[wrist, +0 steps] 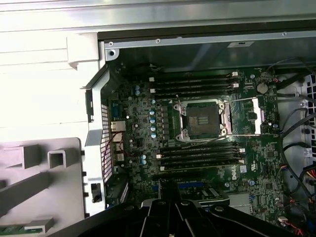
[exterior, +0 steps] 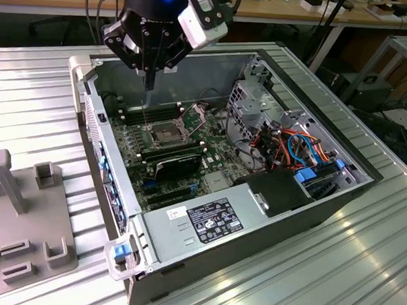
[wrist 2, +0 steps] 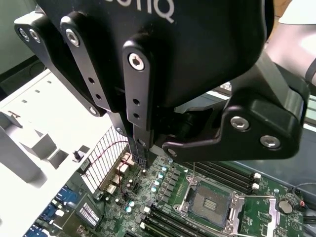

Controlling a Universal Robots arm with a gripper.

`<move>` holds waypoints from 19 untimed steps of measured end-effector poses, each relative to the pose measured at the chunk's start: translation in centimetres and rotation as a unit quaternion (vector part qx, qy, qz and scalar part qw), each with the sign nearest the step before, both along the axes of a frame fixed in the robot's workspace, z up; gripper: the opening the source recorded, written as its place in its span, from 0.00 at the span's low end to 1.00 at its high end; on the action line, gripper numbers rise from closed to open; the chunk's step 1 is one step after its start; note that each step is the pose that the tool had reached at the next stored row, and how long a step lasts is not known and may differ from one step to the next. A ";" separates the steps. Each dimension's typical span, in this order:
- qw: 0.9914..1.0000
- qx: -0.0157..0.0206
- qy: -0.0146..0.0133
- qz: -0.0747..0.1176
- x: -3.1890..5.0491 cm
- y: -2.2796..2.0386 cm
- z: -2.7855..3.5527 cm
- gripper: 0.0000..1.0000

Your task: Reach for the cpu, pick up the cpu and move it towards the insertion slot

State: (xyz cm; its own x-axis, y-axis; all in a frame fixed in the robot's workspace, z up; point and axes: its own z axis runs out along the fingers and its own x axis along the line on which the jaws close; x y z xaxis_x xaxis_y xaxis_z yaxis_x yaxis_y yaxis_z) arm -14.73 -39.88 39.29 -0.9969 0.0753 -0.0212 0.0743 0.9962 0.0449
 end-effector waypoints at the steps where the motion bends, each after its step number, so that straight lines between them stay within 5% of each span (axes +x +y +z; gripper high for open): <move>1: 1.000 0.000 0.000 0.000 -0.05 0.00 0.00 0.11; 19: 1.000 0.000 0.000 0.000 -1.08 0.00 -0.02 0.11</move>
State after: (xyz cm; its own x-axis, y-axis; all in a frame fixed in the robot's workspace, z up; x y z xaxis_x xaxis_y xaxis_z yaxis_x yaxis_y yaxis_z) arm -15.81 -39.88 39.28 -0.9969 0.0753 -0.0204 0.0744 0.9962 0.0448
